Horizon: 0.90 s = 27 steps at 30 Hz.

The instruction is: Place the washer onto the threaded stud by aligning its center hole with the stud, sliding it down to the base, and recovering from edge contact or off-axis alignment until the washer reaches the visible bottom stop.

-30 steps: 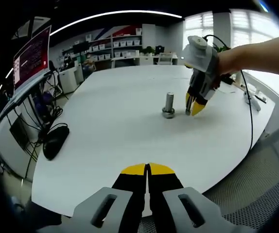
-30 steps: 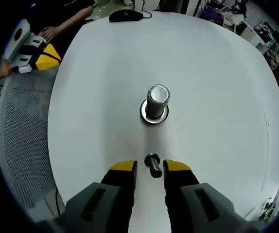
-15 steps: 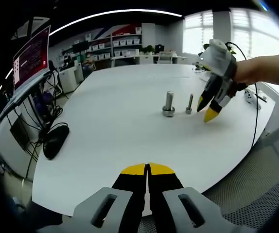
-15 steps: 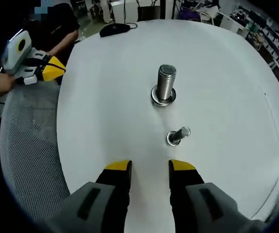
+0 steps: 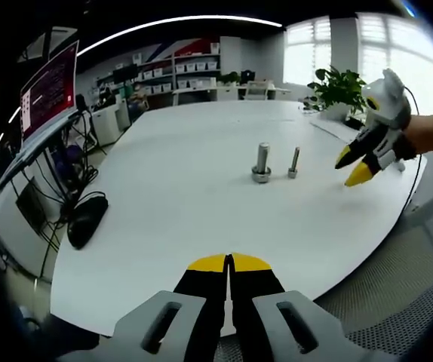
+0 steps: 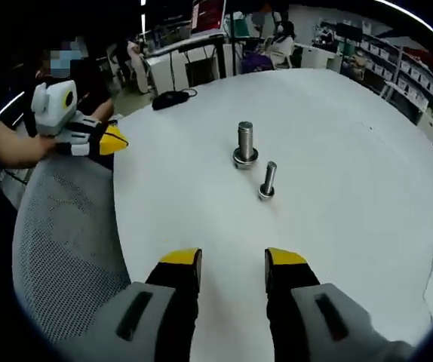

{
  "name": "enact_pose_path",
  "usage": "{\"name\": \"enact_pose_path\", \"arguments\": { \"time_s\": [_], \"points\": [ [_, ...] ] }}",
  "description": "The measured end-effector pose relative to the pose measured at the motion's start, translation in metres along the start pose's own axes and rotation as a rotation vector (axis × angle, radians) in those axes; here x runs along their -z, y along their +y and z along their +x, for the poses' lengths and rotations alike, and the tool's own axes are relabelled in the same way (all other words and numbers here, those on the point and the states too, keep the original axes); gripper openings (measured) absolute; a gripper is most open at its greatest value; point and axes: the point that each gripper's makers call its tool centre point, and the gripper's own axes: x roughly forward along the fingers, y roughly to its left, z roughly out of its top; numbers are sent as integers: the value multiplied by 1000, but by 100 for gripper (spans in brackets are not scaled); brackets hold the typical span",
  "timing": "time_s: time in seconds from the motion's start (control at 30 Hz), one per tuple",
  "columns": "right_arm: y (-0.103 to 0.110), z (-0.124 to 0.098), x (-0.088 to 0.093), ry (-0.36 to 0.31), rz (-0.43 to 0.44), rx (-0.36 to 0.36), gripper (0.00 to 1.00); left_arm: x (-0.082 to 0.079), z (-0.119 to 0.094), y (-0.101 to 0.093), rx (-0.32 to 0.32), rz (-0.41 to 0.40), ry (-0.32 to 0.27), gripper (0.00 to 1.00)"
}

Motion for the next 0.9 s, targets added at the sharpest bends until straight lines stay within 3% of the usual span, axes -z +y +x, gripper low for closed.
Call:
{"name": "enact_pose_path", "arguments": {
  "time_s": [0.3,0.4,0.6,0.9],
  "points": [
    [-7,-60,6,-159,129,61,45,-10,-5,-4,3,-3,-28,0],
    [-3,-78,3,-267,168,68,59,-15,-6,-4,1,-8,-51,0],
    [0,-102,23,-317,199,127,70,-12,-6,-8,19,-17,-37,0],
    [2,-110,51,-371,249,230,76,-9,-7,-8,27,-60,-30,1]
  ]
}}
